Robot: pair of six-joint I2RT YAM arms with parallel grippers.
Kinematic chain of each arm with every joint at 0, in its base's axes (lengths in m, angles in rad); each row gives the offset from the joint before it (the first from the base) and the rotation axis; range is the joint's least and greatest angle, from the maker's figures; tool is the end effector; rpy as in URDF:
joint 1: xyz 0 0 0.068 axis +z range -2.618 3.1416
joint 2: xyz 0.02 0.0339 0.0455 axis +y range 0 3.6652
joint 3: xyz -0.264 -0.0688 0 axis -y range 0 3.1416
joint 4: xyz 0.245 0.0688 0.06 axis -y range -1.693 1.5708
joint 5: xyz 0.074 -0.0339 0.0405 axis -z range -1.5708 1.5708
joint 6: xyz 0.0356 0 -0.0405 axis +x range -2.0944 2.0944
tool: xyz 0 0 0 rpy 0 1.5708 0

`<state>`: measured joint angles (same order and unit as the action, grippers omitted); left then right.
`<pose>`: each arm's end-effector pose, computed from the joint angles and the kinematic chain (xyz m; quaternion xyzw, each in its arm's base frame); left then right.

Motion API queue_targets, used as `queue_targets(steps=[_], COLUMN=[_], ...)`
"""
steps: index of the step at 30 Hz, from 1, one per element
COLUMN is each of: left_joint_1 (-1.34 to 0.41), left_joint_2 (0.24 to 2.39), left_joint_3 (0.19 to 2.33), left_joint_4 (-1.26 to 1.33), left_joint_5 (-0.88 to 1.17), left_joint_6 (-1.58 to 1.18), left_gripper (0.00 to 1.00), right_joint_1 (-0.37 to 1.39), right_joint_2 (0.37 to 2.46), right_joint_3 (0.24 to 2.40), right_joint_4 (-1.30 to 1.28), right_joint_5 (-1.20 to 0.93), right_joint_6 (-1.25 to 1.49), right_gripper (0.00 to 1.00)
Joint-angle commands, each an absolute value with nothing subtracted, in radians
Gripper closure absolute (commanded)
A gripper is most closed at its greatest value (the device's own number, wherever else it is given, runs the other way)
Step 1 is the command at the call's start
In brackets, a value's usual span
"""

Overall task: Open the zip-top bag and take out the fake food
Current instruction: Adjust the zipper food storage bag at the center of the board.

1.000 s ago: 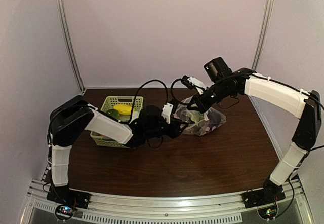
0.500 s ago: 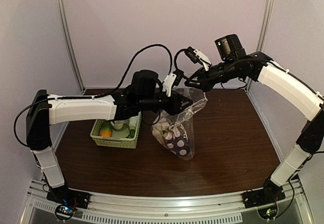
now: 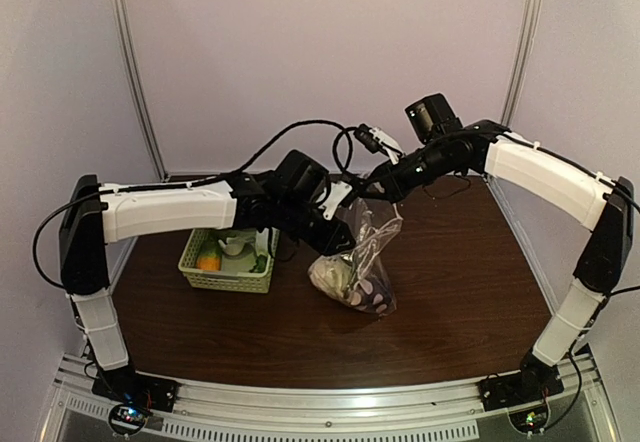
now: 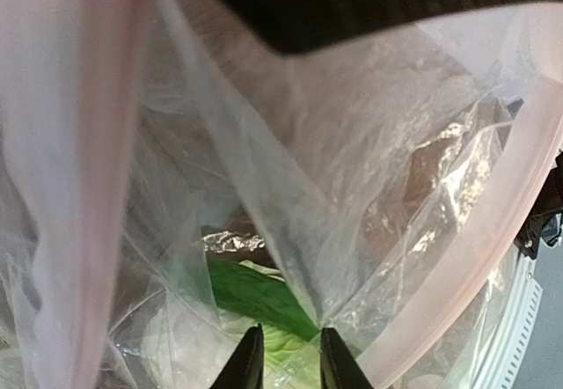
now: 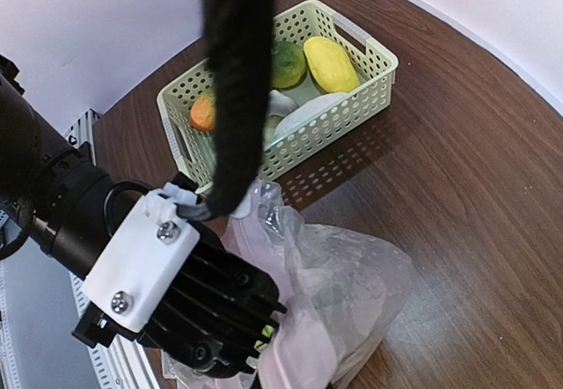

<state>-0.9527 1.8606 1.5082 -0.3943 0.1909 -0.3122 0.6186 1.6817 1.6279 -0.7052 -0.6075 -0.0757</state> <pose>0.2414 -0.3511 0.2642 0.3234 0.8537 -0.3061 0.2699 0.2913 0.2323 0.3516 -0.4093 0.7842 0.3658 0.2893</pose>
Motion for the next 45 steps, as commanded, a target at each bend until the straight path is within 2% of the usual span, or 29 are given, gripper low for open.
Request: queue_targets(steps=[1, 6, 15, 22, 26, 29, 33, 36, 39, 41, 45], left_joint_1=[-0.949, -0.949, -0.972, -1.002, -1.001, -1.004, -1.004, -1.004, -1.003, -1.004, -1.004], left_joint_2=[1.907, 1.937, 1.944, 1.922, 1.862, 1.733, 1.518, 1.482, 1.495, 1.492, 1.474], left_joint_3=[1.571, 1.607, 1.52, 1.489, 1.48, 1.397, 1.214, 1.202, 1.228, 1.204, 1.12], left_joint_4=[-0.459, -0.509, -0.467, -0.535, -0.488, -0.27, 0.175, 0.215, 0.145, 0.14, 0.163], left_joint_5=[0.227, 0.302, 0.478, 0.391, 0.255, 0.191, 0.157, 0.106, 0.075, 0.084, 0.154], left_joint_6=[-0.328, -0.307, -0.339, -0.35, -0.352, -0.321, -0.292, -0.249, -0.231, -0.237, -0.263], left_gripper=[0.78, 0.77, 0.71, 0.76, 0.79, 0.75, 0.62, 0.54, 0.53, 0.53, 0.58], right_joint_1=[0.622, 0.621, 0.62, 0.62, 0.608, 0.579, 0.559, 0.557, 0.555, 0.556, 0.594], right_joint_2=[1.673, 1.649, 1.619, 1.566, 1.56, 1.579, 1.588, 1.575, 1.542, 1.529, 1.532], right_joint_3=[1.595, 1.561, 1.384, 1.366, 1.456, 1.55, 1.652, 1.674, 1.631, 1.585, 1.467], right_joint_4=[-0.657, -0.628, -0.531, -0.527, -0.569, -0.606, -0.637, -0.619, -0.563, -0.561, -0.577], right_joint_5=[-0.671, -0.669, -0.62, -0.54, -0.366, -0.243, -0.133, 0.007, 0.126, 0.073, -0.253], right_joint_6=[-0.043, -0.033, -0.054, -0.079, -0.092, -0.087, -0.085, -0.098, -0.092, -0.075, -0.063], right_gripper=[1.0, 1.0, 1.0, 1.0, 1.0, 1.0, 1.0, 1.0, 1.0, 1.0, 1.0])
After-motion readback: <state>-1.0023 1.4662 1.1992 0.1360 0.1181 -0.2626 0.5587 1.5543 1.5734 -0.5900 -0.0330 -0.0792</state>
